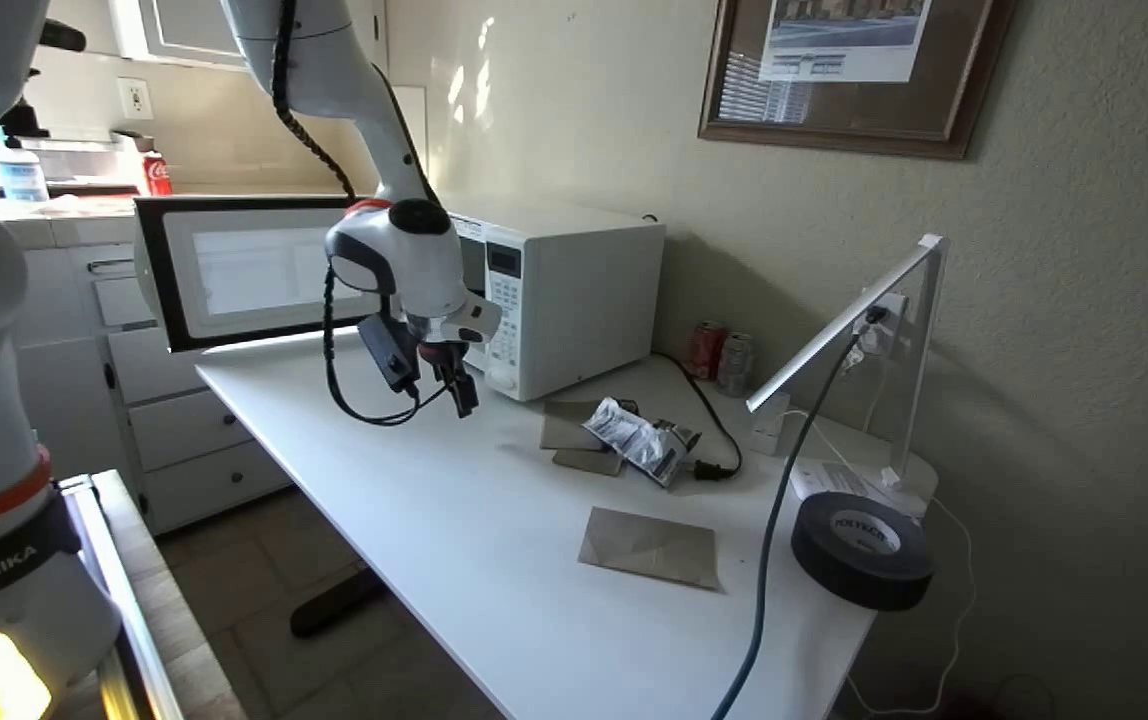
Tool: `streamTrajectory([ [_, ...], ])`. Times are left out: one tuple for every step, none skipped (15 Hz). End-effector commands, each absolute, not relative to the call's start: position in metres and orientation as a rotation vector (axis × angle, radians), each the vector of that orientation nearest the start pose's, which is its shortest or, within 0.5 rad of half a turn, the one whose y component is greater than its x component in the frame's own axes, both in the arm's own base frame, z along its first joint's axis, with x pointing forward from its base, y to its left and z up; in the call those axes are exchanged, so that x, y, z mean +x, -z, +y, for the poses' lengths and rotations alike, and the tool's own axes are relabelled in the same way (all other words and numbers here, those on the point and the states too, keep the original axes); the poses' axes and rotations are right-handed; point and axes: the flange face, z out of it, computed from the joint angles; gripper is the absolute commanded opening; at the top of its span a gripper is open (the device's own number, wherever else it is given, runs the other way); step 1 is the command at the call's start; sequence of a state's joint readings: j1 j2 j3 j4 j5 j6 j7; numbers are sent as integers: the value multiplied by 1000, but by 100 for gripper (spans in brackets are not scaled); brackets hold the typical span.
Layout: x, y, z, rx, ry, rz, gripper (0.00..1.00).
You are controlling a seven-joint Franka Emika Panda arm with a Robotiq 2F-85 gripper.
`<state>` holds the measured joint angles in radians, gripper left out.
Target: Press the open button to open the microwave, remove the black bowl and then put it on the countertop
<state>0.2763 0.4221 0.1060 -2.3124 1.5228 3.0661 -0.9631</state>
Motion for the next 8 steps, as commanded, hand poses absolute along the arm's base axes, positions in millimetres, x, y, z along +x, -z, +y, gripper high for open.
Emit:
streamTrajectory([
  [470, -187, 125, -2738, 367, 280, 100],
  [472, -194, 133, -2720, 354, 280, 99],
  [475, -201, 142, -2704, 347, 288, 100],
  [478, -208, 149, -2687, 341, 299, 100],
  [481, -215, 157, -2670, 332, 308, 100],
  [484, -222, 167, -2653, 325, 318, 100],
  [486, -227, 175, -2641, 314, 323, 100],
  [488, -231, 183, -2629, 302, 332, 100],
])
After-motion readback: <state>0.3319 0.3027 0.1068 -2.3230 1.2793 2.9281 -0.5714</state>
